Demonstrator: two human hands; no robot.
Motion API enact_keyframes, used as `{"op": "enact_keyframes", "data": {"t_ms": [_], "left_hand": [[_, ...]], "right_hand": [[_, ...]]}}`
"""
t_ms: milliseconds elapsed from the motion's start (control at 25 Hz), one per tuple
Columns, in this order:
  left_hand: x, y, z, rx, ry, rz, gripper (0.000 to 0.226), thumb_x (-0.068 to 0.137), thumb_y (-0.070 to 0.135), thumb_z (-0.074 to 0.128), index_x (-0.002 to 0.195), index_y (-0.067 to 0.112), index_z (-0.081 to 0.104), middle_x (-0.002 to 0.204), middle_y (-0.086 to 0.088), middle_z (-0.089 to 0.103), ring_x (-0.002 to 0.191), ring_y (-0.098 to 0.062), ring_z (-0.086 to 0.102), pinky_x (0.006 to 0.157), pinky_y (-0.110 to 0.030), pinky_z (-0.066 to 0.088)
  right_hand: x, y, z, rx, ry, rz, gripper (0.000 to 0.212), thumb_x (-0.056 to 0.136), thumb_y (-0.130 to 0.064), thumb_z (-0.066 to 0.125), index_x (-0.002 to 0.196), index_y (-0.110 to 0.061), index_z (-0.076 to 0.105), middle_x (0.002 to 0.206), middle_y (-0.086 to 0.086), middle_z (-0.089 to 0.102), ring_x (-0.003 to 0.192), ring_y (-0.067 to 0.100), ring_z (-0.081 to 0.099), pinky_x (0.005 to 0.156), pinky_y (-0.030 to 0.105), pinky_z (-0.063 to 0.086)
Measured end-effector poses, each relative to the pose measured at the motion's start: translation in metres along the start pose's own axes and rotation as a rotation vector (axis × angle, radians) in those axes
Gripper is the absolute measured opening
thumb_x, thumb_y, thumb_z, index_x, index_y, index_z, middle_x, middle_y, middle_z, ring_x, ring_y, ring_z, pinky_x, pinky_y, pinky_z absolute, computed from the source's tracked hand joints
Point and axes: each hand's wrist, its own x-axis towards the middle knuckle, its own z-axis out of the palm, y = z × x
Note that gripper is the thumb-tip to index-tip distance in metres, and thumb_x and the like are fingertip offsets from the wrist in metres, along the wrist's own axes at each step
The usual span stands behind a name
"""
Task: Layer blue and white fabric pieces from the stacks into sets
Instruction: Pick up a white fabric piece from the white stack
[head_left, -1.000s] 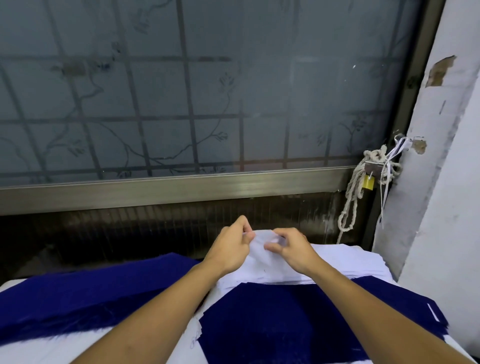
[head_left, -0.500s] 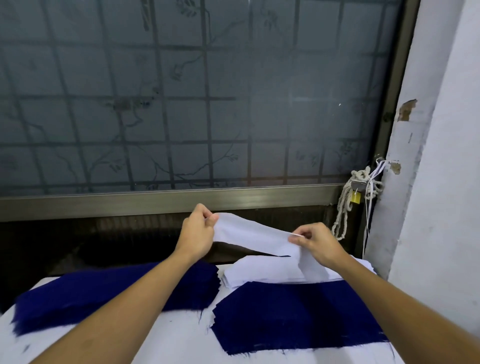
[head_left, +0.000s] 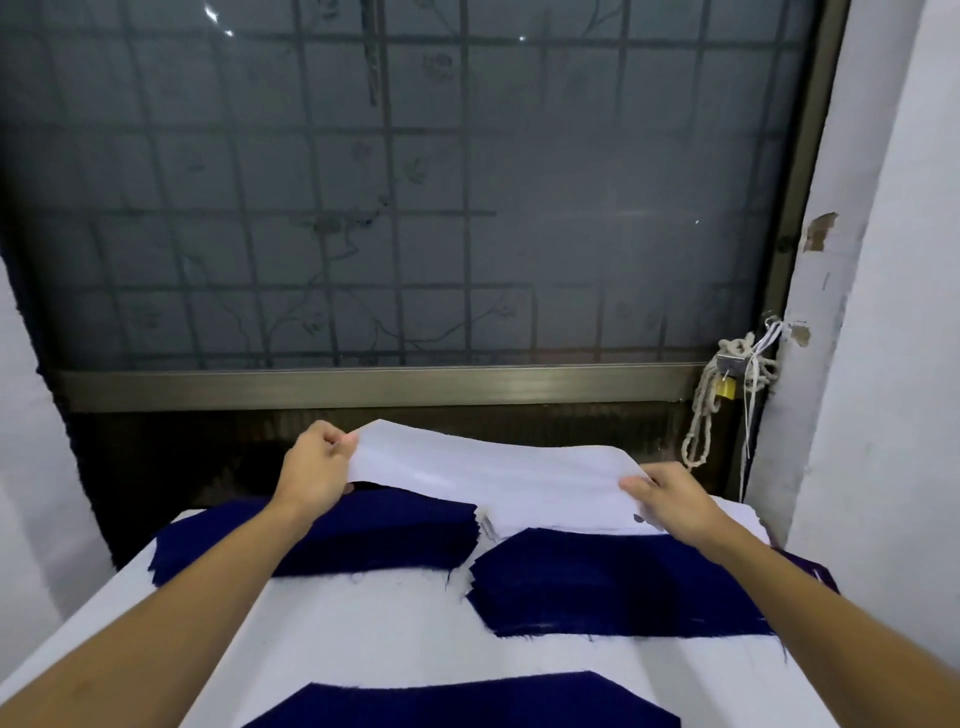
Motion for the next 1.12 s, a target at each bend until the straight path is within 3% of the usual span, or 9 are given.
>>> {"op": "enact_keyframes", "data": {"t_ms": [320,480,680,760,880,1040,1120], "left_hand": [[-0.06,-0.039,-0.041,0.086,0.008,-0.076,0.021,0.104,0.034,0.054,0.092,0.016,0.055,0.079,-0.009,0.065,0.065,-0.018,0.065,0.052,-0.022,0.045],[-0.098,-0.059,-0.049,-0.001,0.09,-0.095,0.022,0.101,0.032,0.061,0.089,0.014,0.059,0.081,-0.009,0.064,0.072,-0.025,0.067,0.056,-0.026,0.048],[-0.142,-0.1,-0.051,-0.07,0.043,-0.135,0.023,0.1,0.032,0.064,0.089,0.011,0.06,0.093,-0.005,0.065,0.08,-0.024,0.065,0.064,-0.031,0.053],[-0.156,-0.117,-0.053,-0.065,0.029,-0.146,0.026,0.099,0.032,0.065,0.085,0.011,0.059,0.088,-0.006,0.068,0.074,-0.025,0.064,0.067,-0.036,0.055],[-0.174,-0.141,-0.056,-0.007,0.0,-0.157,0.027,0.097,0.034,0.067,0.083,0.012,0.06,0.081,-0.003,0.069,0.069,-0.025,0.064,0.066,-0.037,0.051],[-0.194,-0.164,-0.055,0.072,-0.036,-0.118,0.025,0.097,0.034,0.067,0.081,0.017,0.058,0.06,-0.014,0.059,0.043,-0.013,0.045,0.042,-0.021,0.035],[-0.196,-0.17,-0.054,0.11,-0.027,-0.106,0.023,0.096,0.033,0.068,0.079,0.02,0.058,0.058,-0.012,0.059,0.039,-0.012,0.039,0.04,-0.02,0.032]], "right_hand": [[-0.054,-0.02,0.025,0.184,0.145,0.029,0.034,0.098,-0.031,0.066,0.073,-0.007,0.062,0.066,0.008,0.056,0.065,0.02,0.054,0.065,0.028,0.045],[-0.08,-0.015,0.038,0.244,0.09,0.07,0.035,0.102,-0.034,0.058,0.081,-0.006,0.061,0.075,0.005,0.061,0.076,0.023,0.058,0.073,0.037,0.047],[-0.12,0.019,0.065,0.249,0.082,0.116,0.041,0.101,-0.033,0.06,0.082,0.003,0.066,0.081,0.016,0.07,0.08,0.03,0.065,0.069,0.036,0.046],[-0.132,0.033,0.074,0.207,0.095,0.145,0.039,0.098,-0.03,0.063,0.071,-0.003,0.061,0.071,0.01,0.066,0.072,0.027,0.061,0.066,0.036,0.045],[-0.15,0.049,0.087,0.147,0.091,0.145,0.043,0.094,-0.026,0.067,0.063,-0.01,0.041,0.06,-0.002,0.042,0.06,0.018,0.042,0.061,0.035,0.032],[-0.166,0.07,0.1,0.046,0.095,0.117,0.046,0.092,-0.03,0.066,0.066,-0.008,0.035,0.06,-0.005,0.032,0.058,0.016,0.033,0.061,0.034,0.027],[-0.169,0.075,0.104,-0.012,0.104,0.087,0.046,0.092,-0.032,0.065,0.064,-0.013,0.034,0.057,-0.004,0.03,0.055,0.015,0.03,0.058,0.034,0.025]]}}
